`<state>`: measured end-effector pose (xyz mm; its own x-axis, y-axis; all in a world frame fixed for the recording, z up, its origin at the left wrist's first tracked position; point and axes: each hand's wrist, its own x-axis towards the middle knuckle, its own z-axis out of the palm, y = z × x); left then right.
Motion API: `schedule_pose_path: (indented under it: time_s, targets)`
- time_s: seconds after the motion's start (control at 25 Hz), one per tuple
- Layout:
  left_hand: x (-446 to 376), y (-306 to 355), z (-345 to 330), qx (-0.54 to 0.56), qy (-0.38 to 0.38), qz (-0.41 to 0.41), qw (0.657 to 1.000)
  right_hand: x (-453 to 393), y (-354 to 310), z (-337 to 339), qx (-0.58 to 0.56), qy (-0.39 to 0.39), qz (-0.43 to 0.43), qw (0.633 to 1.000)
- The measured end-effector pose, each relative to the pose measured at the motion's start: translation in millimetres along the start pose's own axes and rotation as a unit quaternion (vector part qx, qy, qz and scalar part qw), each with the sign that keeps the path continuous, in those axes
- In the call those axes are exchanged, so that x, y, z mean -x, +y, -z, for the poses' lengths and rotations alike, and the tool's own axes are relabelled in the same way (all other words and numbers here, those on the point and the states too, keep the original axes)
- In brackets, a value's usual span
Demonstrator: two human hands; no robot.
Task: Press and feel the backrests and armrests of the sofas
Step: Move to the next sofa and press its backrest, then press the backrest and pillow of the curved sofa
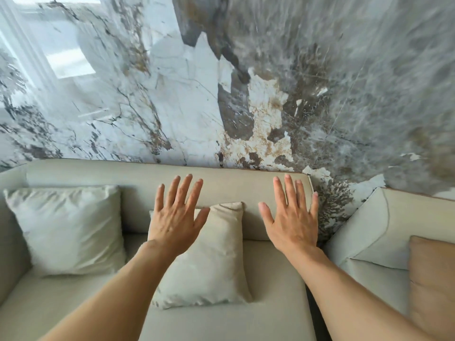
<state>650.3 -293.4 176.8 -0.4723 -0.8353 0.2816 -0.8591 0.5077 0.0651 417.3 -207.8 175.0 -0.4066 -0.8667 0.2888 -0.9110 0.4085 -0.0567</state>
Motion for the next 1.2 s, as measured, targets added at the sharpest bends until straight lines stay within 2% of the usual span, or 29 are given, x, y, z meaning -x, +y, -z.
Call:
schedule_pose_path:
  time_s: [0.24, 0.48, 0.92, 1.2]
  targets:
    - [71, -94, 65, -0.010, 0.002, -0.003, 1.000, 62, -101, 62, -0.010, 0.006, -0.021, 1.000]
    - [111, -169, 106, 0.011, -0.003, 0.052, 0.999, 91, -185, 88, -0.008, -0.050, 0.005, 0.999]
    - [115, -270, 149, -0.091, -0.035, 0.172, 0.980, 42, -298, 58, -0.102, -0.103, 0.081, 0.986]
    - [96, -333, 155, -0.113, -0.021, 0.195, 0.974, 9, -367, 41, -0.140, -0.098, 0.104, 0.980]
